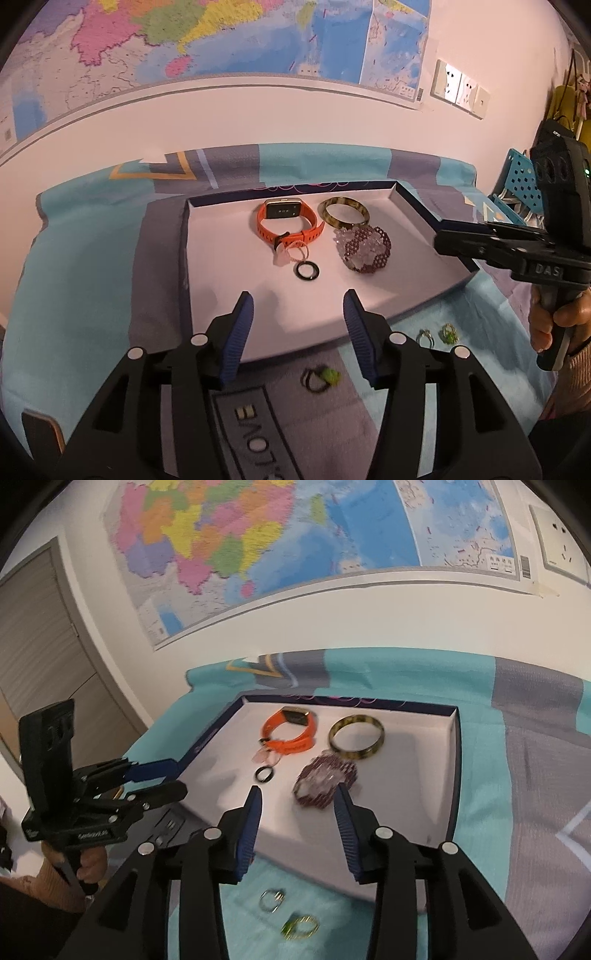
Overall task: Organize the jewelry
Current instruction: 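Move both tools back out over the rings beside the box, then grasp the black green-stone ring with the left tool while the right tool grasps the gold green-stone ring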
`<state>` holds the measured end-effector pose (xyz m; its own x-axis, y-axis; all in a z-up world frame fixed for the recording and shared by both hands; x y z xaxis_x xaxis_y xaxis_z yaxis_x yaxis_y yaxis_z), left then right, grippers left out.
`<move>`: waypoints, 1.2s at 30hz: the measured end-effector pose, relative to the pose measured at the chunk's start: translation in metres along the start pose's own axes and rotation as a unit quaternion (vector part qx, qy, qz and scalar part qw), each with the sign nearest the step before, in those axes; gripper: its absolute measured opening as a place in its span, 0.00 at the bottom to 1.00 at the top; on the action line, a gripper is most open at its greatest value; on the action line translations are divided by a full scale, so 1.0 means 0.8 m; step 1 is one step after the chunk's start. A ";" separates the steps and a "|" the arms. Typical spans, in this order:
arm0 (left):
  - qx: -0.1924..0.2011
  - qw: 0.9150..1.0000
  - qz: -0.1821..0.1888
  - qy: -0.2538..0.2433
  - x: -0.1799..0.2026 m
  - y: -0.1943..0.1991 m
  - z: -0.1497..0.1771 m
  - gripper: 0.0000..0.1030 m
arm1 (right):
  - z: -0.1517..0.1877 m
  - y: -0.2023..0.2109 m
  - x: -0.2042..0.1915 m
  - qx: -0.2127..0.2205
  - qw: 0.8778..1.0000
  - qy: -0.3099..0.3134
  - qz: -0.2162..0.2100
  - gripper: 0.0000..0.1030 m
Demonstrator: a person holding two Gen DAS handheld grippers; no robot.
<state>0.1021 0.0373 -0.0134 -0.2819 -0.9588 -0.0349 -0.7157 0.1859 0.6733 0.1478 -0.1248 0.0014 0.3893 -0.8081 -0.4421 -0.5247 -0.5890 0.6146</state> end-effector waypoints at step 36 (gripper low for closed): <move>-0.073 0.997 0.011 -0.021 0.041 -0.030 0.061 0.43 | 0.110 -0.002 0.000 -0.063 0.994 0.041 0.083 0.43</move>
<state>0.0789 0.0119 -0.0671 -0.3247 -0.9446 -0.0480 -0.6097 0.1702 0.7741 0.0821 -0.1241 -0.0572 0.3676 -0.8881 -0.2759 -0.4908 -0.4373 0.7536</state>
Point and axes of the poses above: each gripper's, at about its wrist camera, not at the fingertips, and y roughly against the way its jaws point, x to its right, z to its underside, the point moved 4 cm from there along -y, roughly the way its jaws point, and after that the axes turned 10 degrees about -y, right-handed, at the moved point
